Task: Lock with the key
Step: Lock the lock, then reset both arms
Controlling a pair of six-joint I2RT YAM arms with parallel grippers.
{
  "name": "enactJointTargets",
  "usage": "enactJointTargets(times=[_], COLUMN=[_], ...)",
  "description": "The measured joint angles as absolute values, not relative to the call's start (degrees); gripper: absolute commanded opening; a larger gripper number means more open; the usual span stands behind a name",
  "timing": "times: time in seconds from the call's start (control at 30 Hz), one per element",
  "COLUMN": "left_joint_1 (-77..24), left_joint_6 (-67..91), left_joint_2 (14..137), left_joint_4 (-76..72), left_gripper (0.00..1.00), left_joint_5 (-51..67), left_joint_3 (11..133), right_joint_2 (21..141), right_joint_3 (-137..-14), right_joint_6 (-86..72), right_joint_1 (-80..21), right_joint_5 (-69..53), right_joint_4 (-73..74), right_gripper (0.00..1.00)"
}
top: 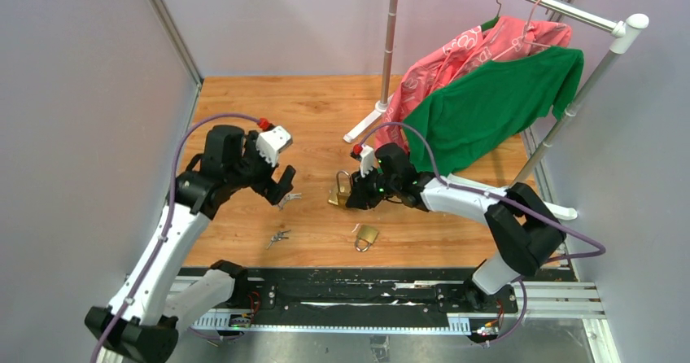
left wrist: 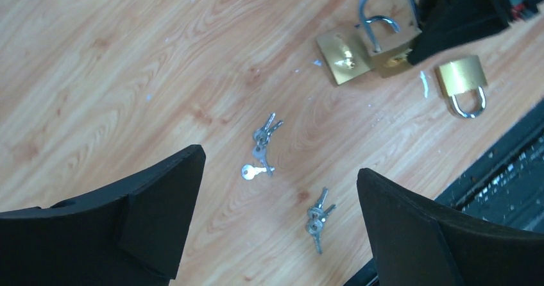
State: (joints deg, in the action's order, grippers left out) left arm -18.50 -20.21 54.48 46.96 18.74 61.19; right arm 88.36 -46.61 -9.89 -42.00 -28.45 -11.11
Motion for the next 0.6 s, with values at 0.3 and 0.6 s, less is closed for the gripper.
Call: enactJointTargets(times=[0.3,0.6], left_joint_1=[-12.7,-11.6], left_joint_6=[-7.0,-3.6], left_joint_2=[43.1,38.2], left_joint_4=[38.8,35.6], left_gripper=[1.00,1.00], left_joint_5=[6.3,2.3], left_joint_3=[48.9,43.8], right_joint_2=[97.2,99.3], right_joint_3=[-56.7,-67.6], right_joint_6=[-17.2,-18.4], right_joint_1=[-47.1,-48.7], right_joint_5=[-27.7,-17.6], right_joint_4=[5.3,19.3], right_gripper=[0.36,0.52])
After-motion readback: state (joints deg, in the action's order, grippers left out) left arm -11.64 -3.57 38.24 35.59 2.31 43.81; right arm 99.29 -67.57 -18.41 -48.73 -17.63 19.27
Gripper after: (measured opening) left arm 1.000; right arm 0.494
